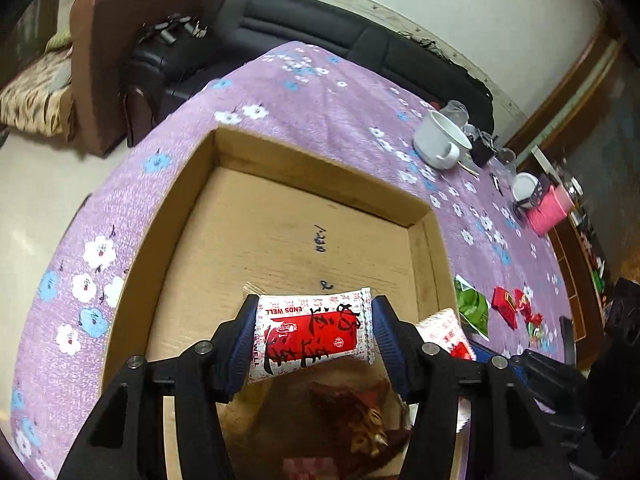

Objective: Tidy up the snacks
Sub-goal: 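Carry both packets over the box and open the grippers to release, then grasp the green snack bag with the left gripper while the right grasps a dark red packet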

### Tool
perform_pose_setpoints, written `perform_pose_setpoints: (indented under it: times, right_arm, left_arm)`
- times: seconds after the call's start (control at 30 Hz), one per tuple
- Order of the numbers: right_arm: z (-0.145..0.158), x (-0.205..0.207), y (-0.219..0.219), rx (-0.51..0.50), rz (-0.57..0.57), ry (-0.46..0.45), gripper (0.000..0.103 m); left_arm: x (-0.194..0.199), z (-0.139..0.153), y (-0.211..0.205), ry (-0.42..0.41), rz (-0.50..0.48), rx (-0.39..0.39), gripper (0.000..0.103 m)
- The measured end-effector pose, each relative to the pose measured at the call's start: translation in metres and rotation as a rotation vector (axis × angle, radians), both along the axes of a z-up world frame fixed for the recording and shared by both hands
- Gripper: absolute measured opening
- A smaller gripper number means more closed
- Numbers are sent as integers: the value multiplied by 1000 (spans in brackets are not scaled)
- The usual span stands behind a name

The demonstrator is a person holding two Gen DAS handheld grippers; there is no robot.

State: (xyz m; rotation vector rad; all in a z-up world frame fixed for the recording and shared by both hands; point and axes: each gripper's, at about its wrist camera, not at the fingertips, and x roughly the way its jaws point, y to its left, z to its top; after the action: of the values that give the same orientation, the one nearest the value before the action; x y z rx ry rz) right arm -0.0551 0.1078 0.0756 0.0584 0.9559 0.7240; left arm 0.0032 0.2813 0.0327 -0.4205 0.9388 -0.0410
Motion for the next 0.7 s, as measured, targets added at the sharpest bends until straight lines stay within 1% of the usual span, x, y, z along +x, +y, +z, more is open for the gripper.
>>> perform_pose_setpoints:
  times: [0.13, 0.2, 0.27, 0.33, 0.4, 0.57, 0.63, 0.7]
  right_arm:
    - [-4, 3, 8, -7, -10, 7, 22]
    - [-4, 5, 6, 8, -23, 23, 35]
    - [0, 4, -4, 38, -38, 31, 37]
    - [6, 6, -17, 54, -54, 22, 37]
    - [12, 6, -37, 61, -85, 1, 42]
    - [18, 8, -113, 42, -214, -33, 42]
    - [16, 10, -149, 37, -286, -30, 42]
    - [13, 12, -183, 61, -349, -1, 42]
  left_arm:
    - [1, -4, 6, -1, 20, -30, 65]
    - [-1, -3, 8, -4, 30, -34, 68]
    - [-5, -1, 9, -9, 40, -48, 69]
    - [-13, 7, 9, -31, 44, -71, 69]
    - [-23, 20, 6, -69, 41, -76, 70]
    - [-52, 58, -16, -187, 17, -58, 81]
    - [-62, 69, -27, -227, 9, -73, 92]
    - [-73, 74, -44, -271, -11, -111, 97]
